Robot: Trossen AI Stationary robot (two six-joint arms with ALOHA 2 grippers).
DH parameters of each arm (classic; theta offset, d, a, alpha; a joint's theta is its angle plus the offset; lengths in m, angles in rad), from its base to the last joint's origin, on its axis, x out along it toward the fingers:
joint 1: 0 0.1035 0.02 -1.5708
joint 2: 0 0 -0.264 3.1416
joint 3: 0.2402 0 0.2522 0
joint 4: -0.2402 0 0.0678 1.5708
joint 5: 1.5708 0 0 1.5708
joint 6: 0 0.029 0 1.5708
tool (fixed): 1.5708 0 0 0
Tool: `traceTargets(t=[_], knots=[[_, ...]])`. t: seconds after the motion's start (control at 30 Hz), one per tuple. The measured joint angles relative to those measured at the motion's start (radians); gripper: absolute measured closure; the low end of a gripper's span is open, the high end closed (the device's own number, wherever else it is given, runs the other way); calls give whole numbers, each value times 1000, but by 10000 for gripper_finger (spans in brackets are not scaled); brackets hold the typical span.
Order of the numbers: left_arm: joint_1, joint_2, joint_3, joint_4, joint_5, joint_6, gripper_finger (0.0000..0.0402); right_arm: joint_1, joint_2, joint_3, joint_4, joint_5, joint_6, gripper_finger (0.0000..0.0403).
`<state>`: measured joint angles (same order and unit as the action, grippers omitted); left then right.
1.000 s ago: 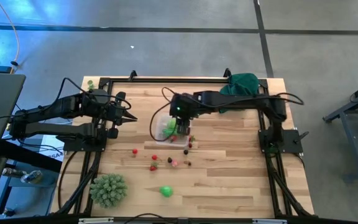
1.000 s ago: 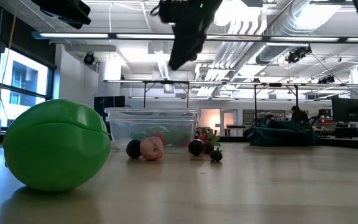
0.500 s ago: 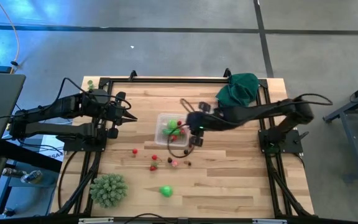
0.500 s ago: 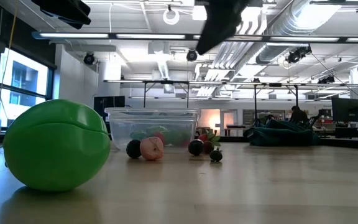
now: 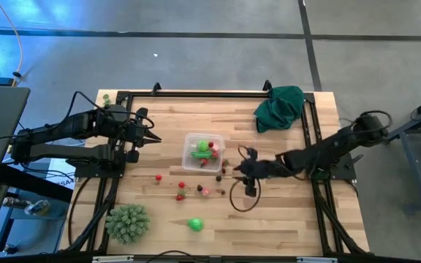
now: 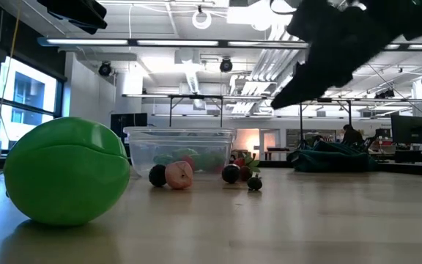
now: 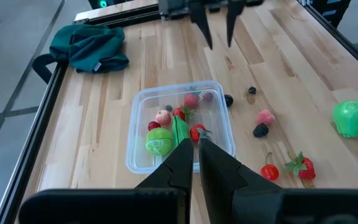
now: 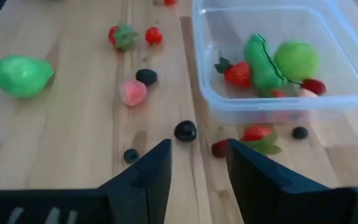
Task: Pick and placing Produce into tupperware
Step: Put the blueberry into the transparent container
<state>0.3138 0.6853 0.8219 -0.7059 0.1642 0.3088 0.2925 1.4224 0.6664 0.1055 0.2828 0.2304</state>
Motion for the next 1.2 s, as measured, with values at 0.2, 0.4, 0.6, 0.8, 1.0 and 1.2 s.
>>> traceTargets(t=[0.2, 0.4, 0.6, 0.8, 1.0, 1.2], knots=[[0, 0, 0, 0, 0, 0, 383, 79, 105, -95, 351, 25, -139, 260], [0, 0, 0, 0, 0, 0, 383, 119, 259, -57, 420, 44, -100, 260], [0, 0, 0, 0, 0, 0, 383, 122, 369, 3, 448, 43, -47, 260], [0, 0, 0, 0, 0, 0, 383, 123, 432, 32, 452, 43, 16, 260], [0, 0, 0, 0, 0, 0, 383, 137, 487, 37, 504, 64, 41, 260], [0, 0, 0, 0, 0, 0, 383, 143, 518, 40, 513, 90, 67, 260]])
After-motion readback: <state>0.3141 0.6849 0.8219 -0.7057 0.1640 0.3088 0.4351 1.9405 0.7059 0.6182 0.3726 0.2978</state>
